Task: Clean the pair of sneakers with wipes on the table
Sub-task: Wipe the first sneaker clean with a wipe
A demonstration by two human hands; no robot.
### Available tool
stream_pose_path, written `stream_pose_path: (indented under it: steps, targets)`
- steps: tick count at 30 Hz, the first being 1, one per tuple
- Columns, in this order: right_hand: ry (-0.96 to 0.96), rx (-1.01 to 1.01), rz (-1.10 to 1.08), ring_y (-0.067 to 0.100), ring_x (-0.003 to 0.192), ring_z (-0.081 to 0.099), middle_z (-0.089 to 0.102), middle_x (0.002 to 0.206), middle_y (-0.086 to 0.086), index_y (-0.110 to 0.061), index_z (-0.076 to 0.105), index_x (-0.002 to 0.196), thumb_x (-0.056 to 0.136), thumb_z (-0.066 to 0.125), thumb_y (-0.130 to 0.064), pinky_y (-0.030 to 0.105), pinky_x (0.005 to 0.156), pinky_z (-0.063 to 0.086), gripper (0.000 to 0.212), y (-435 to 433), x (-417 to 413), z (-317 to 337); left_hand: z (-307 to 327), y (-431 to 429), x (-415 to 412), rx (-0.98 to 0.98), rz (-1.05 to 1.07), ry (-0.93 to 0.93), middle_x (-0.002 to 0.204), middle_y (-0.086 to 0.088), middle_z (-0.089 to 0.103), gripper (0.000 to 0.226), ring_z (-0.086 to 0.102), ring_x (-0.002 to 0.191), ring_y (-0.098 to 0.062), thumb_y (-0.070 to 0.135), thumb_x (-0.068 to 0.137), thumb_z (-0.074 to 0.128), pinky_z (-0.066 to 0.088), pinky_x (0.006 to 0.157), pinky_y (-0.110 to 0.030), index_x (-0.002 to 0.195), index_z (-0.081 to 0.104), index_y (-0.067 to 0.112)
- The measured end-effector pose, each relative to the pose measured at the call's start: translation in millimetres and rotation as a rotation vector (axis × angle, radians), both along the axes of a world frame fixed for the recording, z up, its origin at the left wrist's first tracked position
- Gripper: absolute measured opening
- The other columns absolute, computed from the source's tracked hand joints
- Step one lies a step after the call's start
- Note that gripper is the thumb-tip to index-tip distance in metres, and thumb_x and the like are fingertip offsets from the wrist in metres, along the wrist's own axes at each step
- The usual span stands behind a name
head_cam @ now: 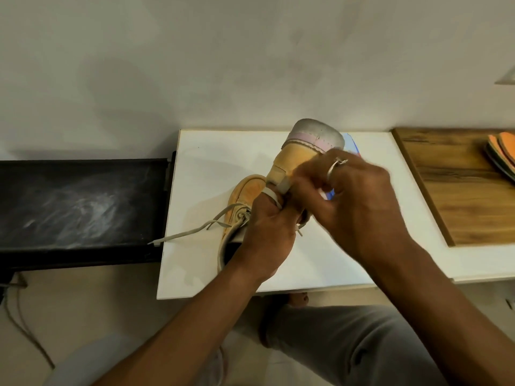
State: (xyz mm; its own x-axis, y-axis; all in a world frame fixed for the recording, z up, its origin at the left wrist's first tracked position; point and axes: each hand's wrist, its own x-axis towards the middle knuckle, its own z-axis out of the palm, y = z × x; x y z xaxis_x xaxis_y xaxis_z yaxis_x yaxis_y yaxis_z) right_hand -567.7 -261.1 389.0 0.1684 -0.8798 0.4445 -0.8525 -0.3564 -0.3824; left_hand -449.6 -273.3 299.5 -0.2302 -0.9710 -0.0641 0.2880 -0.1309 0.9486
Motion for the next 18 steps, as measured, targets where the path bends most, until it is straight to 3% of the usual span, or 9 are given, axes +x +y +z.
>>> stream_pose_path:
  steps: [2, 5, 8, 11, 13, 16, 18]
  targets:
    - [0.025, 0.021, 0.038, 0.013, 0.077, 0.06, 0.067, 0.085, 0.0, -0.019, 0.074, 0.095, 0.092, 0.068, -0.021, 0.038, 0.066, 0.056, 0.007, 2.8, 1.3, -2.4, -1.2, -1.3, 1.8, -0.005, -0.006, -0.008, 0.1, -0.028, 0.065, 0.026, 0.065, 0.096, -0.039, 0.028, 0.1, 0.059, 0.055, 0.086, -0.049, 0.111, 0.064, 0.006]
    - [-0.049, -0.04, -0.053, 0.009, 0.072, 0.057, 0.065, 0.08, -0.002, -0.018, 0.074, 0.09, 0.091, 0.067, -0.02, 0.033, 0.066, 0.051, 0.008, -6.4, -10.5, 3.9, 5.2, -0.1, -1.5, -0.015, -0.03, -0.029, 0.112, -0.02, 0.069, 0.027, 0.067, 0.108, -0.035, 0.029, 0.101, 0.057, 0.055, 0.095, -0.045, 0.121, 0.063, 0.011]
    - [-0.05, -0.073, -0.121, 0.009, 0.069, 0.053, 0.063, 0.076, -0.004, -0.019, 0.073, 0.087, 0.09, 0.066, -0.021, 0.031, 0.063, 0.047, 0.008, -10.9, -13.2, 8.8, 6.3, 2.3, -2.8, -0.008, -0.022, -0.024, 0.113, -0.016, 0.07, 0.03, 0.067, 0.107, -0.032, 0.034, 0.098, 0.057, 0.056, 0.091, -0.034, 0.123, 0.062, 0.017]
    - [-0.001, -0.008, -0.026, 0.012, 0.073, 0.058, 0.066, 0.081, 0.0, -0.016, 0.073, 0.09, 0.092, 0.065, -0.021, 0.036, 0.066, 0.053, 0.009, -2.5, -0.6, 2.3, 2.4, 3.1, 0.4, 0.007, 0.001, 0.022, 0.107, -0.023, 0.068, 0.03, 0.066, 0.101, -0.038, 0.032, 0.098, 0.059, 0.054, 0.087, -0.044, 0.119, 0.065, 0.012]
    - [-0.016, 0.032, 0.021, 0.011, 0.074, 0.06, 0.067, 0.083, -0.001, -0.018, 0.074, 0.092, 0.091, 0.068, -0.02, 0.033, 0.067, 0.055, 0.007, 1.0, 0.8, -0.9, 4.3, 2.3, 0.1, 0.015, 0.002, 0.03, 0.102, -0.026, 0.066, 0.02, 0.065, 0.095, -0.036, 0.029, 0.098, 0.058, 0.052, 0.086, -0.046, 0.109, 0.067, 0.015]
    - [-0.246, 0.029, -0.057, 0.007, 0.072, 0.06, 0.068, 0.081, -0.008, -0.025, 0.074, 0.094, 0.09, 0.07, -0.018, 0.014, 0.065, 0.049, 0.008, -0.6, -8.6, -1.5, 9.0, -1.6, -0.3, 0.037, 0.028, 0.12, 0.107, -0.015, 0.071, 0.03, 0.067, 0.107, -0.028, 0.034, 0.094, 0.063, 0.053, 0.099, -0.051, 0.116, 0.066, 0.014]
    - [-0.421, -0.009, -0.164, 0.005, 0.071, 0.062, 0.069, 0.081, -0.011, -0.027, 0.072, 0.096, 0.09, 0.07, -0.022, 0.011, 0.063, 0.046, 0.008, -1.6, -16.0, -2.8, 15.0, -5.5, 3.3, 0.091, 0.082, 0.233, 0.108, -0.007, 0.074, 0.031, 0.07, 0.105, -0.023, 0.034, 0.092, 0.06, 0.056, 0.095, -0.042, 0.115, 0.066, 0.015]
